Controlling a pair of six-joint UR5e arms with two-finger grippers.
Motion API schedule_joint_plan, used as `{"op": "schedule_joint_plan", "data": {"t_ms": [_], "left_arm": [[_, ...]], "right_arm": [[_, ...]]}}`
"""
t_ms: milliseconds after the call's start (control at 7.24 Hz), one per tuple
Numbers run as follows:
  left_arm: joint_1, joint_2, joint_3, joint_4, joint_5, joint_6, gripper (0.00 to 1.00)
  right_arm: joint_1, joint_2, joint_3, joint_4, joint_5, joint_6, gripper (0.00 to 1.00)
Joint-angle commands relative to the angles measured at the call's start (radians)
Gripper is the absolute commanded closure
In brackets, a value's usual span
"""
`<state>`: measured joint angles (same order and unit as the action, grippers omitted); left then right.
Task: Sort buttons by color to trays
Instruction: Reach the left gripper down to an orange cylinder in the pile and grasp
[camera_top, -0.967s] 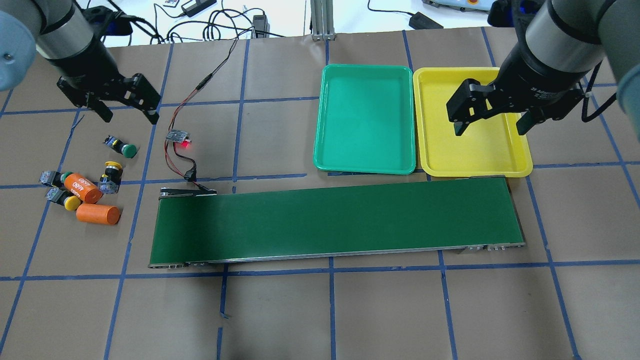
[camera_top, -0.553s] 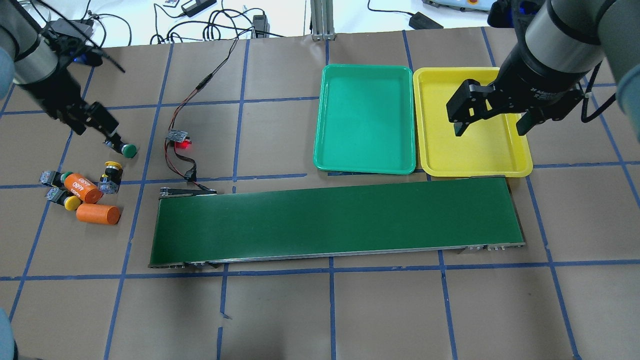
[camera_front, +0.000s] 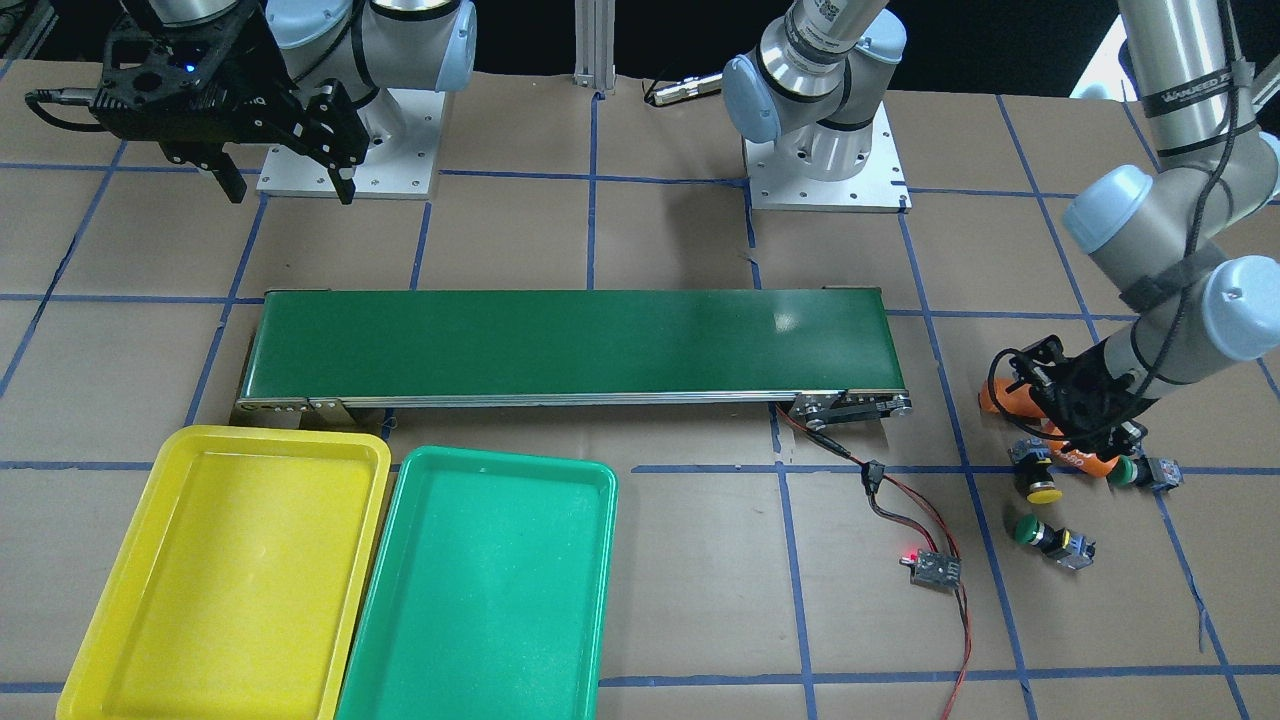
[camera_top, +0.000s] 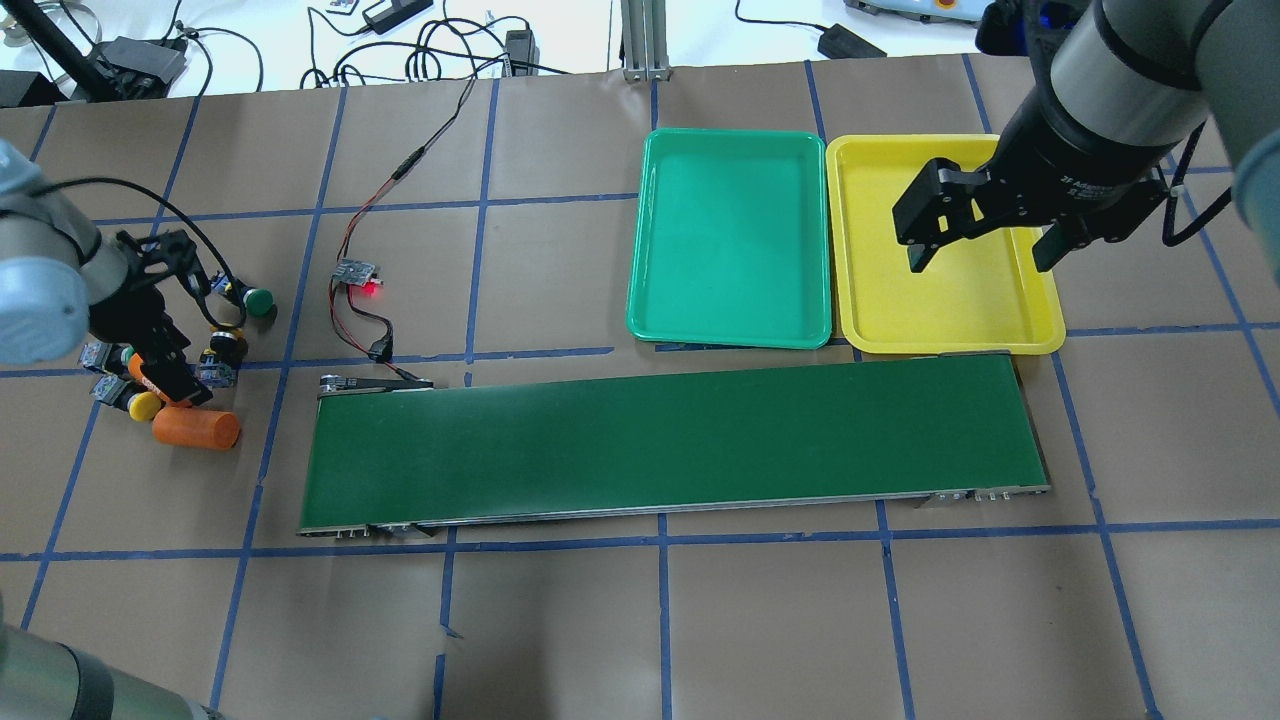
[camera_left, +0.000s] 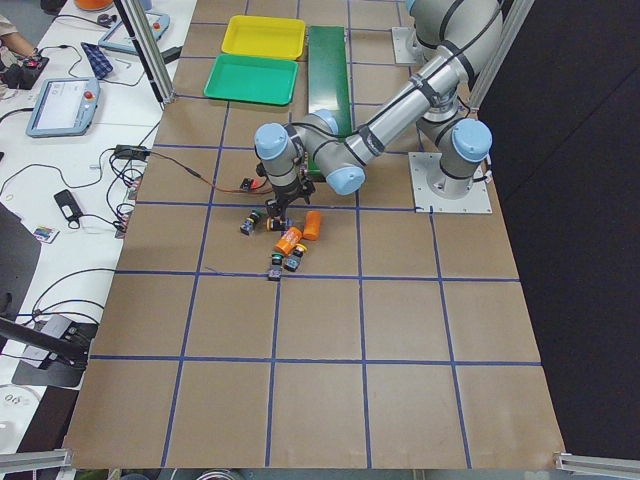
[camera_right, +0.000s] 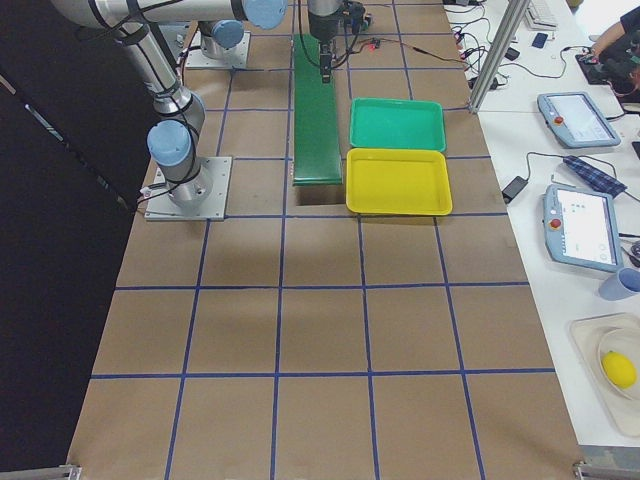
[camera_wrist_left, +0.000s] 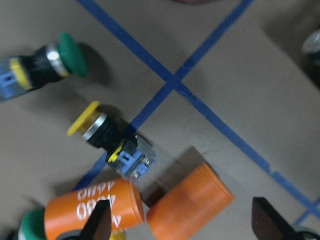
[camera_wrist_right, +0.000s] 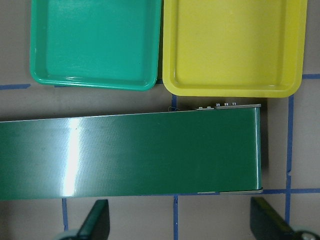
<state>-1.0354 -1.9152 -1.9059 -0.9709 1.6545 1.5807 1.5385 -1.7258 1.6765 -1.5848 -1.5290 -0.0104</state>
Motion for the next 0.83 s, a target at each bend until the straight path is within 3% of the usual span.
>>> {"op": "schedule_joint_plan", "data": {"t_ms": [0,691], "left_arm": [[0.011,0.014,-0.146,0.191,0.008,0.202,0.00],[0.018,0.068,-0.139,0.143,0.013,0.202,0.02]], "right_arm": [[0.000,0.000,0.000,0.000,0.001,0.003,0.00],[-0.001,-0.008,0.011,-0.003,-0.002,0.000,0.00]]}}
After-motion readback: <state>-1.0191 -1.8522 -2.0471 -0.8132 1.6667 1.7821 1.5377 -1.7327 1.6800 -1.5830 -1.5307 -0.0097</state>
